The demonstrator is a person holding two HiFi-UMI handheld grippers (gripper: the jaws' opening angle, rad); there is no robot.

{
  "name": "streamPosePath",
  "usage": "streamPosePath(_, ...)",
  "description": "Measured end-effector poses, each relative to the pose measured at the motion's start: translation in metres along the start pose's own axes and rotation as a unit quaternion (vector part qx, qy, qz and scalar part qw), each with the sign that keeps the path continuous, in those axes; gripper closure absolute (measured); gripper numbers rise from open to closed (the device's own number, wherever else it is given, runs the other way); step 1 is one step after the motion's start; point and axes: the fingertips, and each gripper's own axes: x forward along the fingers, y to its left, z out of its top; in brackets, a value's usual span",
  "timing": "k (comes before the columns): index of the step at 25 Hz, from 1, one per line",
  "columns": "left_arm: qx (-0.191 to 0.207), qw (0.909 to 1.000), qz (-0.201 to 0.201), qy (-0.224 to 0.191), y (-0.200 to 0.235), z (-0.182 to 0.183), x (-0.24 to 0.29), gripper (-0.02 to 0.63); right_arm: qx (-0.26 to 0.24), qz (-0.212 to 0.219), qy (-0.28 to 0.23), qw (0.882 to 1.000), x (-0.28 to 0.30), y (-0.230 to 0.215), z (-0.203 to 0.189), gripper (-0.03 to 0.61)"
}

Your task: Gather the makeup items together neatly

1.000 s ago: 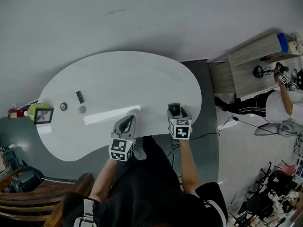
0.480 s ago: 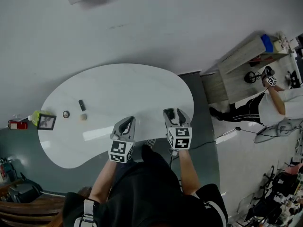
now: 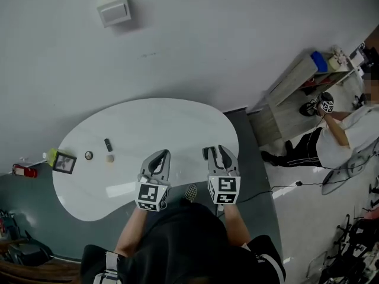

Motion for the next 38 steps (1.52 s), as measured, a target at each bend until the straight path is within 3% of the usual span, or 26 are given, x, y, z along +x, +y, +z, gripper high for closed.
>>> streamPosePath(7, 0.007, 0.9997, 0.002, -0.023, 0.004, 0.016, -0.016, 0.594, -0.005, -0.012, -0.057, 0.998, -0.02, 0.011, 0.024, 0.523)
streamPosePath(23, -0.009, 0.9992, -0.001, -0.038, 0.01, 0.022, -0.024, 0.594, 0.001, 0.005, -0.06, 0.998, -0.024, 0.024, 0.03, 0.538)
streamPosePath(31, -0.015, 0.9987, 0.041, -0.025, 0.036, 0.013, -0.045, 0.594, -0.011, 0.067, -0.047, 0.997, -0.007, 0.068, 0.032, 0.538)
streamPosePath(38, -0.034, 0.9927, 0.115, -0.015, 0.099, -0.001, -0.093, 0.594, -0.026, 0.152, -0.032, 0.987, 0.021, 0.148, 0.036, 0.538)
